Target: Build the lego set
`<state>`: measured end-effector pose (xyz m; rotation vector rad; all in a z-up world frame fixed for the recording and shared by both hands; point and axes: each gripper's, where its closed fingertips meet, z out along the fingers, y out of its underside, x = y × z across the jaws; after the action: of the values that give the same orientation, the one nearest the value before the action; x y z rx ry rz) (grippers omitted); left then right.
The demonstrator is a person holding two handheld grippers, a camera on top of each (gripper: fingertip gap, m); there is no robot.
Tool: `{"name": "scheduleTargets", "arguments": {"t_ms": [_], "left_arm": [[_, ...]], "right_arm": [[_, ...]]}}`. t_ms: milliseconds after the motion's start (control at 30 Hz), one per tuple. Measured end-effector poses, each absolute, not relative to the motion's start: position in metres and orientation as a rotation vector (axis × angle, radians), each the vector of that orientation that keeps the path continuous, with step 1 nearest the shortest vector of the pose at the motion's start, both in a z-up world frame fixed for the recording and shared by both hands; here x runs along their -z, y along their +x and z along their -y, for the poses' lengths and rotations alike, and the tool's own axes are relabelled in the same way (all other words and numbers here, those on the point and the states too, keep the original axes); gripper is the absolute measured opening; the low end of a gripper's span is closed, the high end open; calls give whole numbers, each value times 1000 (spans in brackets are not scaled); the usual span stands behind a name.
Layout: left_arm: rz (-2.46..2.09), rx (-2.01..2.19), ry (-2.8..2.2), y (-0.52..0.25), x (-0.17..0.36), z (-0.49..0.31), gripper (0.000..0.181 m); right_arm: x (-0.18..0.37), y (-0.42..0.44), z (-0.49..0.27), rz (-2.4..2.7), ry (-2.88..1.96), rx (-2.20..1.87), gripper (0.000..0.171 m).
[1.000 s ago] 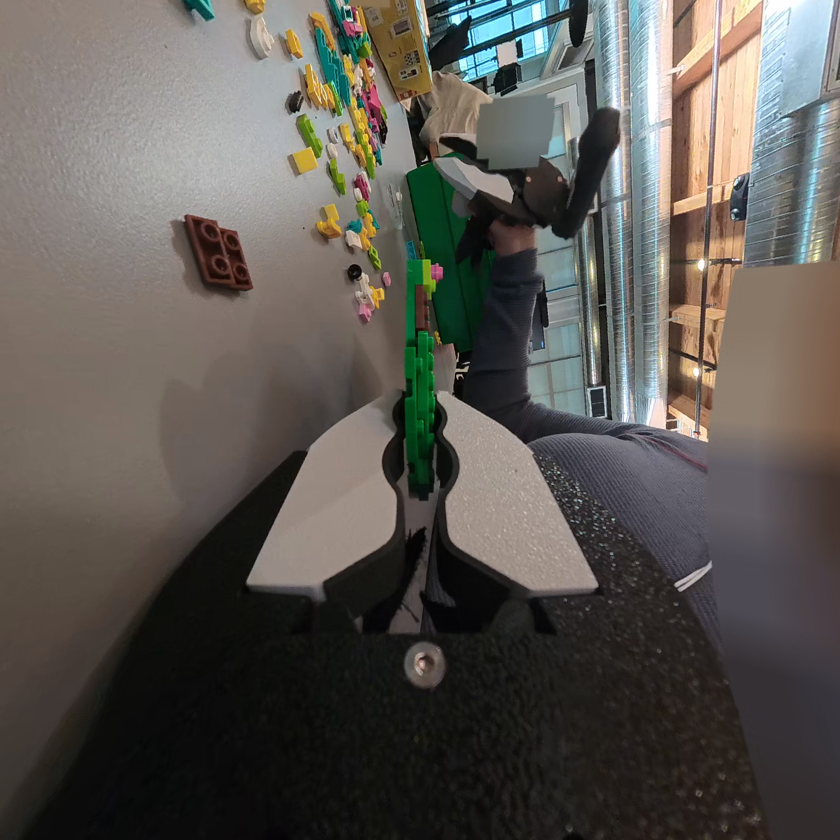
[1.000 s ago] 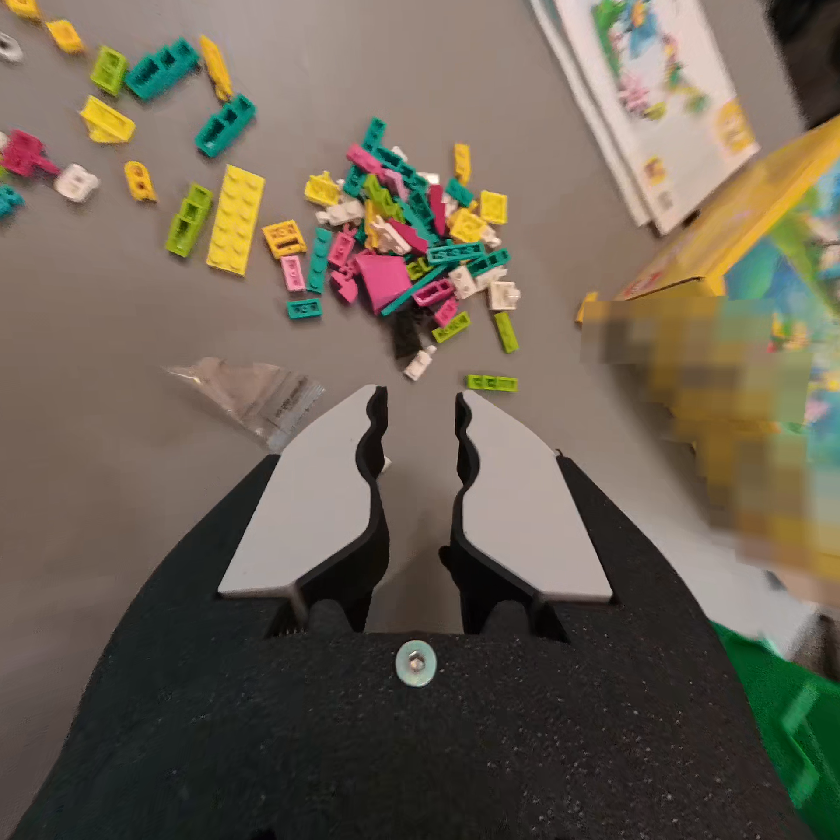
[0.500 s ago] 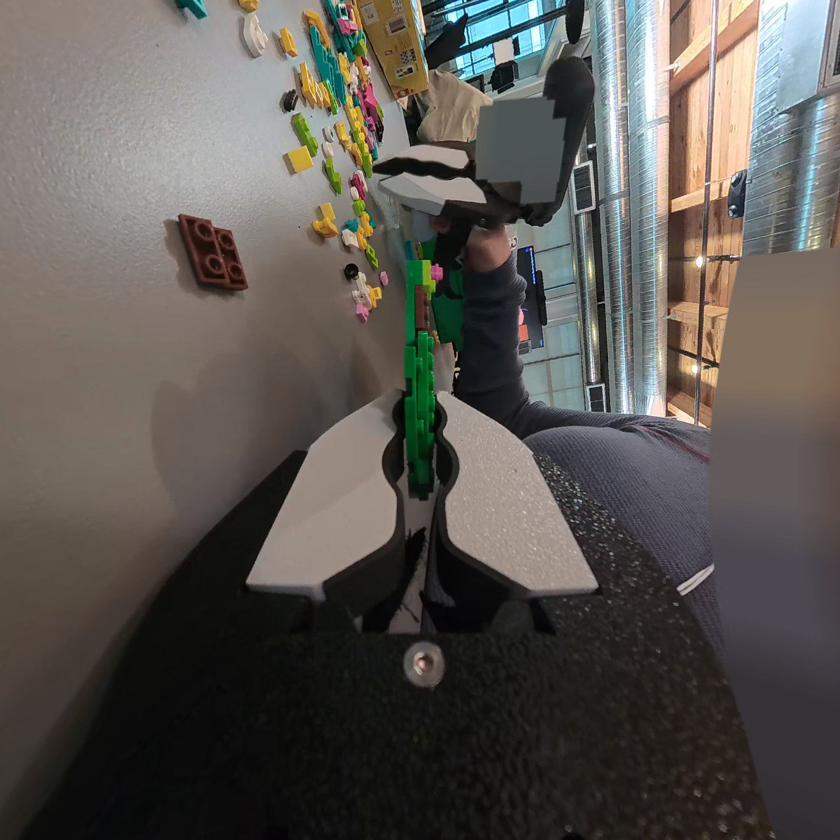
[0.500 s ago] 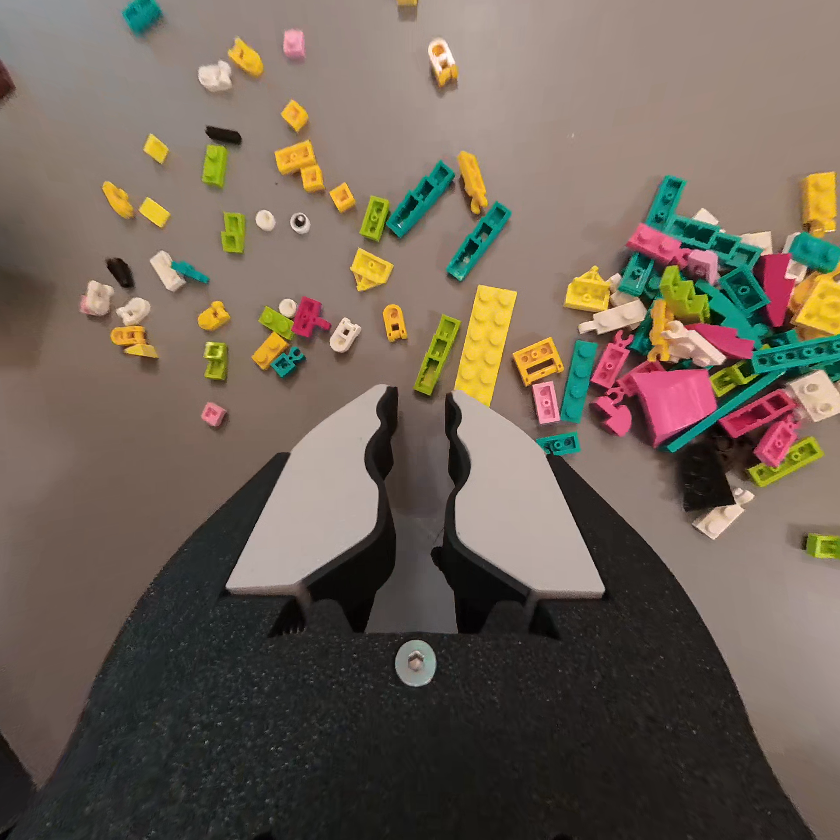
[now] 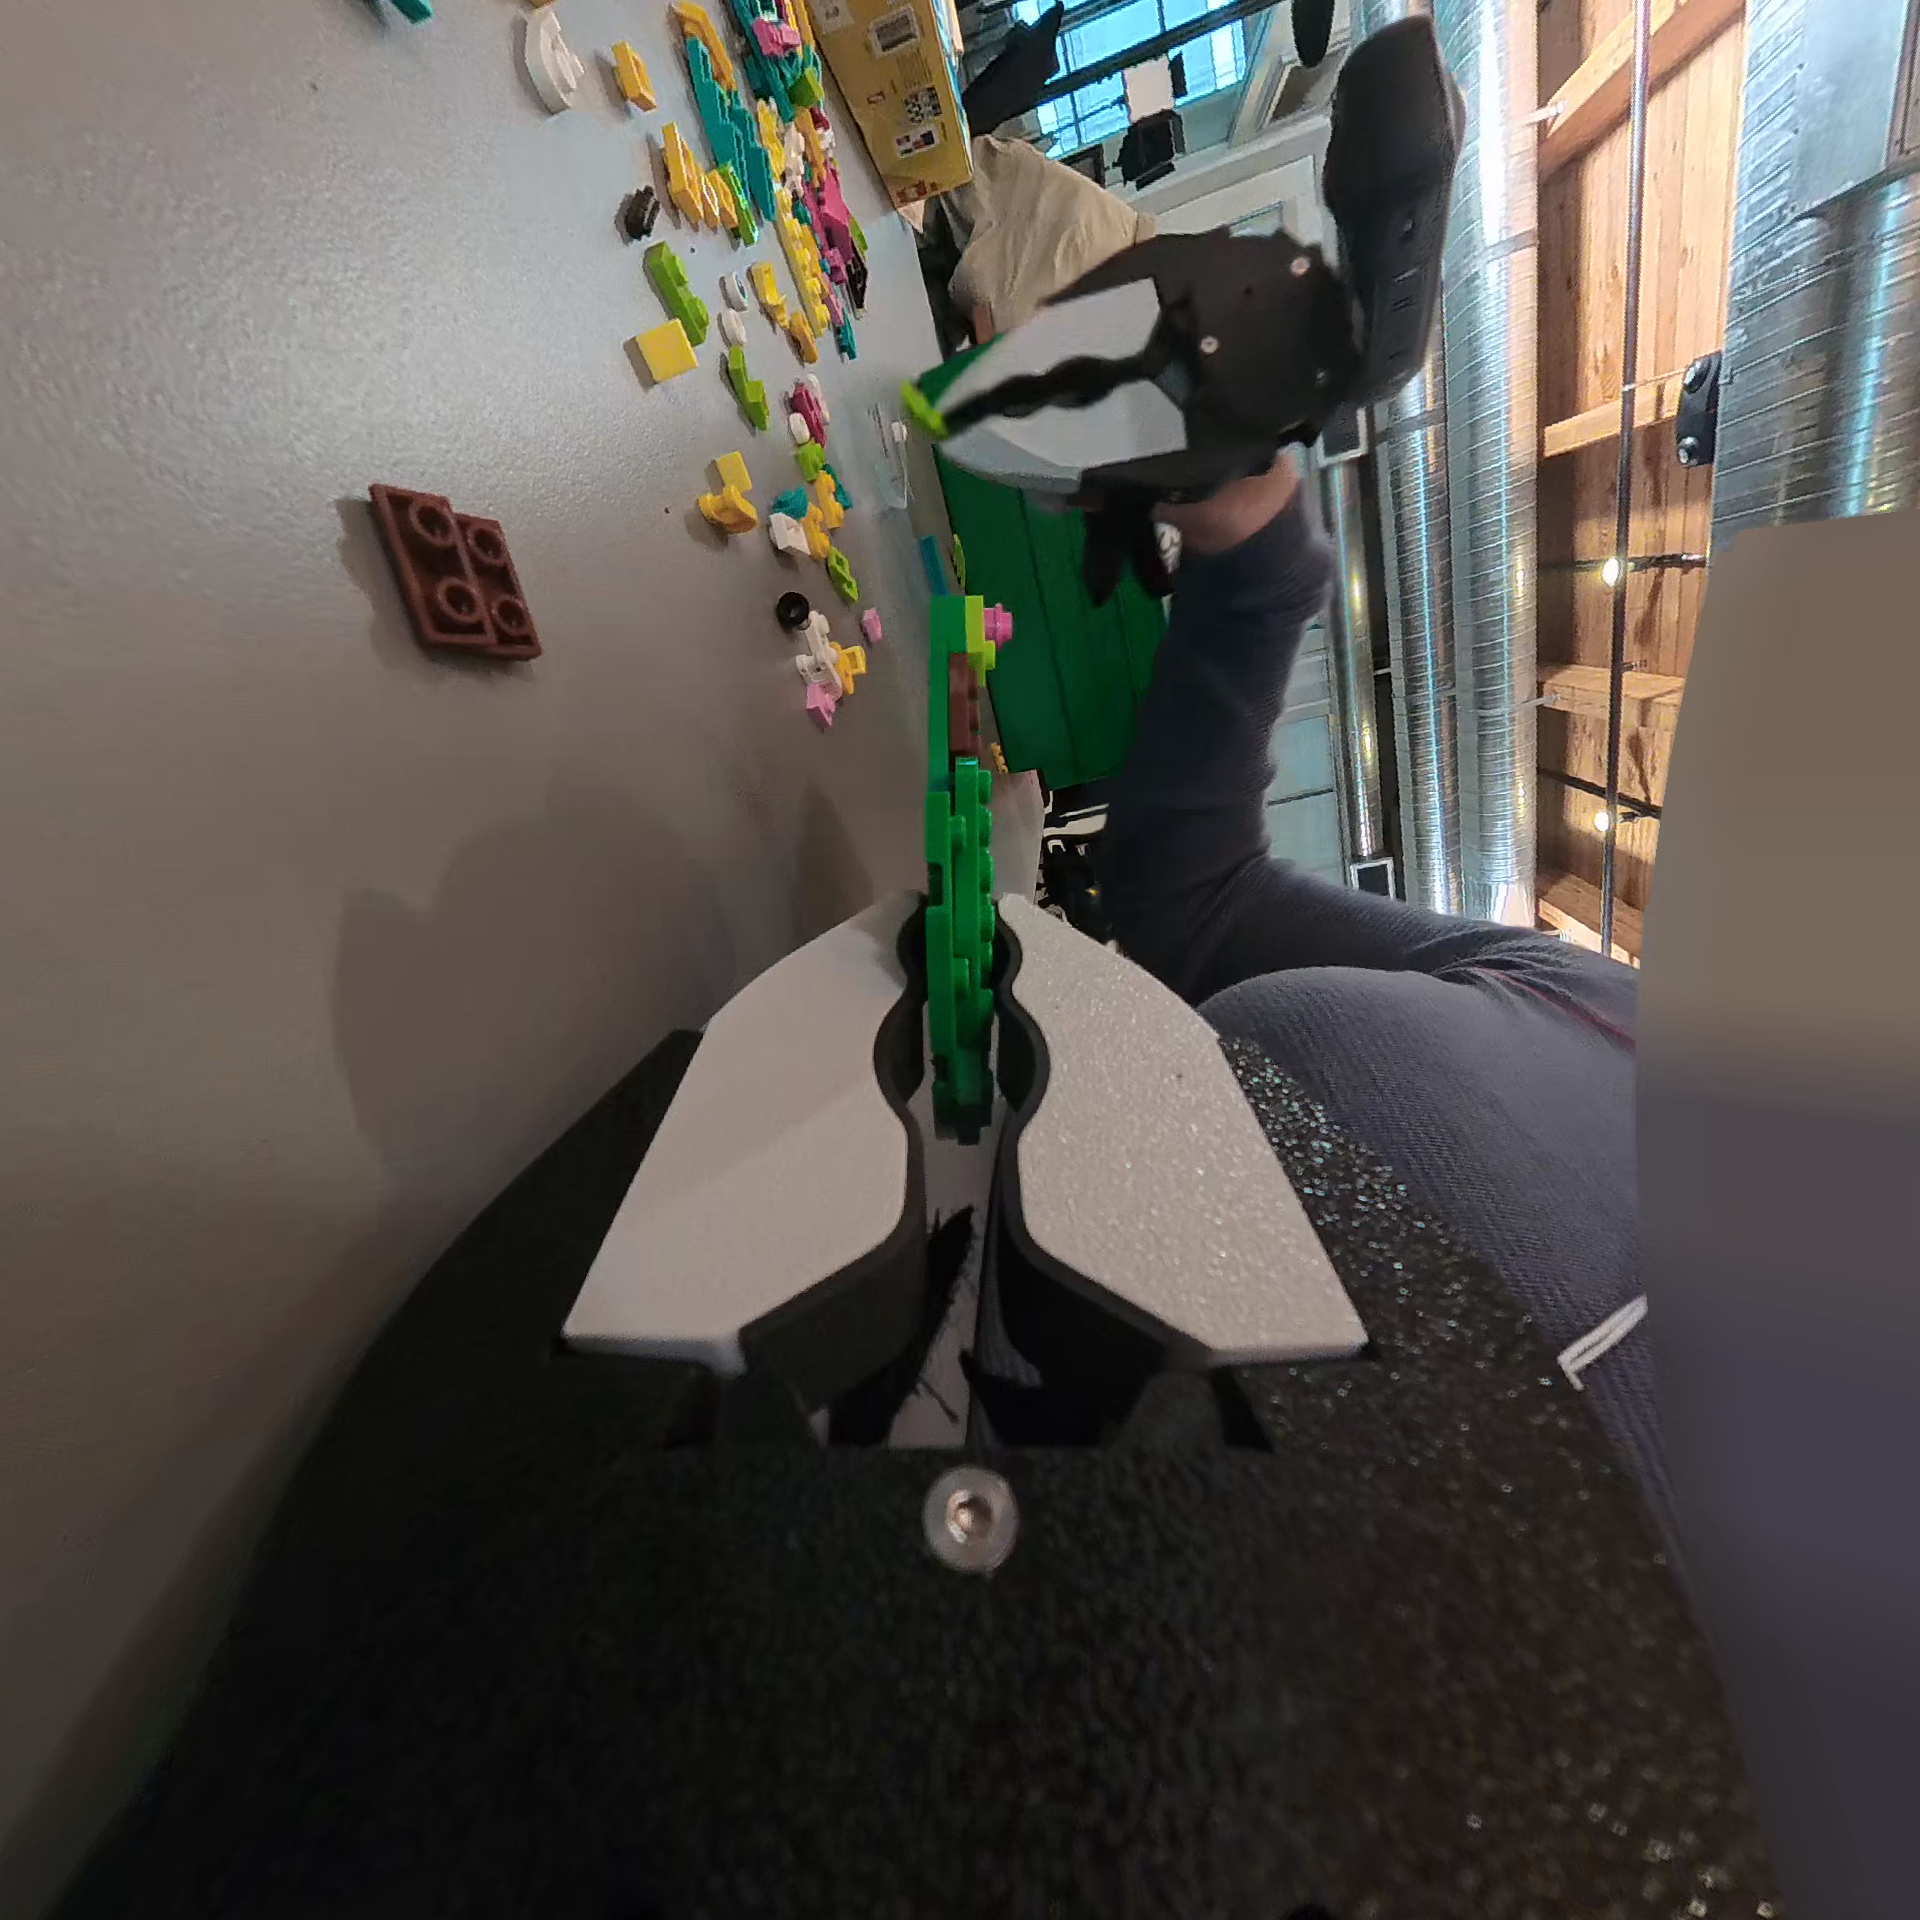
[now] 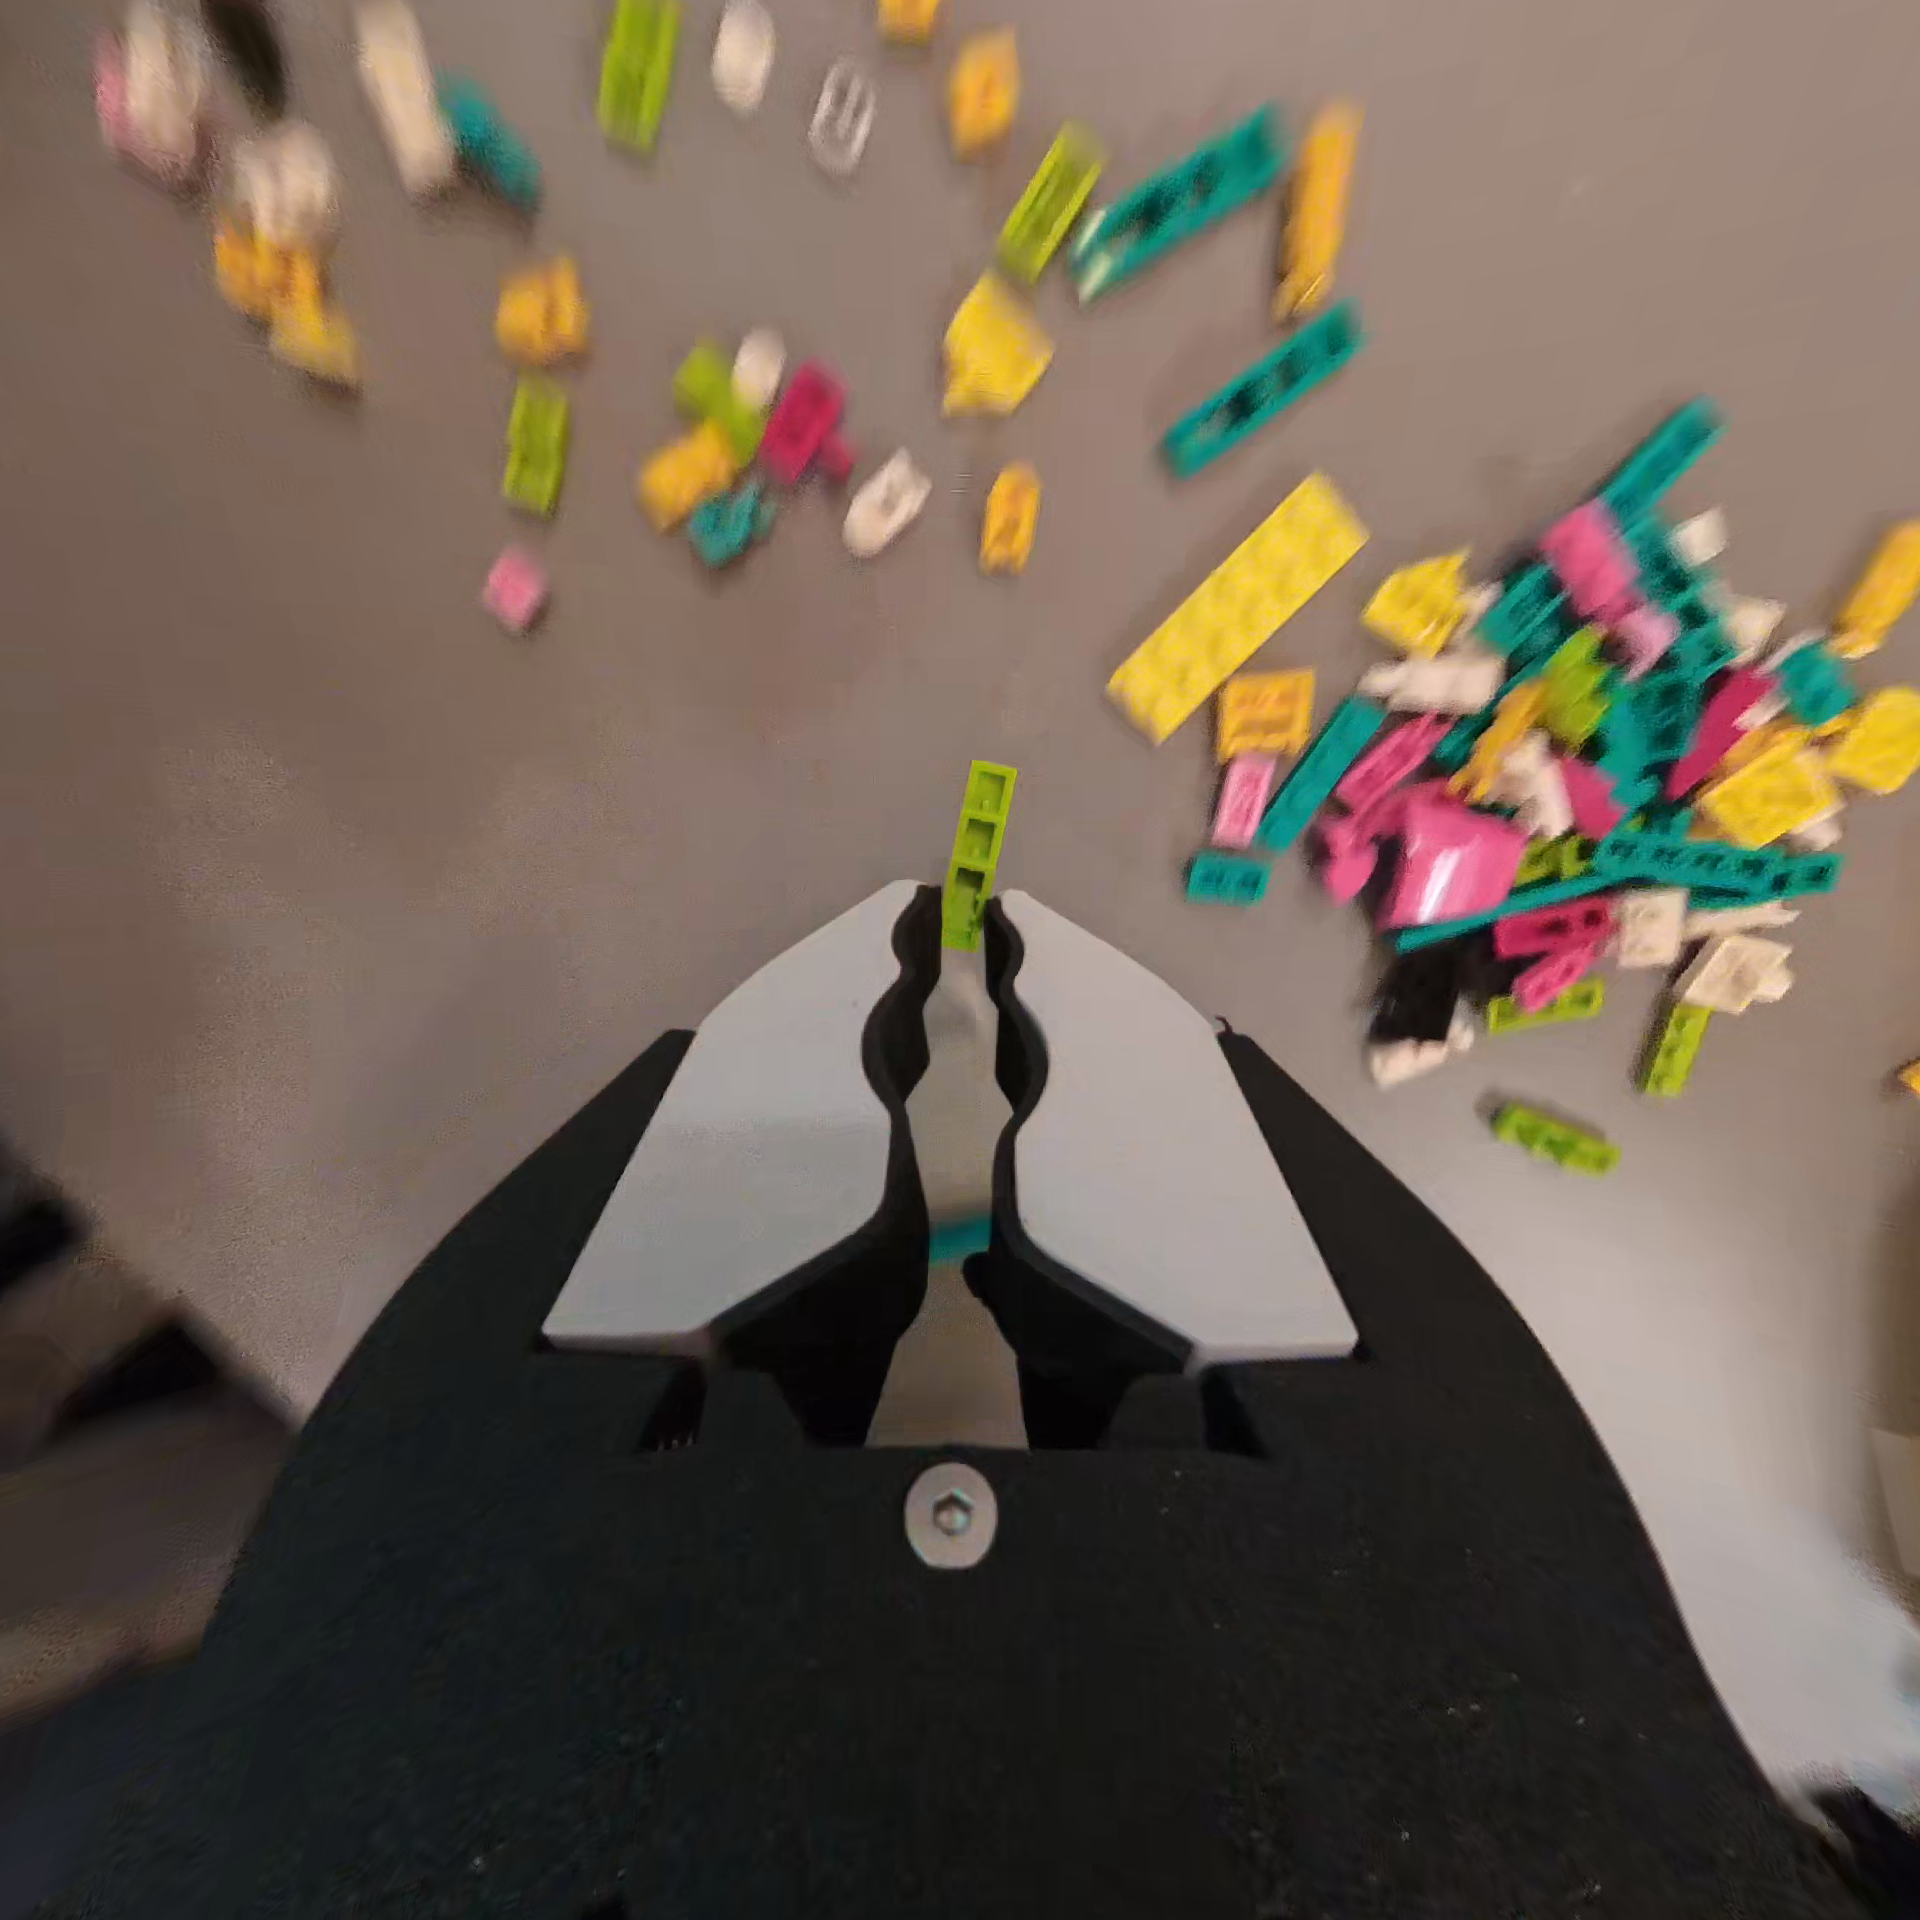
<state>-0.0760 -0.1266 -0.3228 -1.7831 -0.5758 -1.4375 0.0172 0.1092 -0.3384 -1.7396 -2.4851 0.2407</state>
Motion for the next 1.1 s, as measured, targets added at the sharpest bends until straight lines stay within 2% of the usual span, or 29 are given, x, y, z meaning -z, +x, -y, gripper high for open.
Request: {"name": "scheduleTargets", "arguments": {"t_ms": [267, 433, 567, 700, 833, 1100], "left_arm": [[545, 1443, -1799, -72, 322, 127, 8], [535, 1439, -1804, -71, 322, 128, 8], [526, 1446, -1809, -70, 322, 128, 8], [521, 1449, -1810, -69, 322, 129, 8], [513, 1455, -1813, -68, 322, 129, 8], [510, 1469, -1804, -68, 321, 129, 8]], "right_arm": [[324, 118, -111, 3046, -1944, 902, 7], [337, 127, -104, 3135, -1880, 1160, 7], [342, 120, -99, 3155, -1879, 1142, 8], [352, 99, -90, 3159, -1847, 902, 9], [356, 86, -87, 3124, -1826, 720, 21], [346, 84, -82, 2870, -1765, -36, 28]]}}
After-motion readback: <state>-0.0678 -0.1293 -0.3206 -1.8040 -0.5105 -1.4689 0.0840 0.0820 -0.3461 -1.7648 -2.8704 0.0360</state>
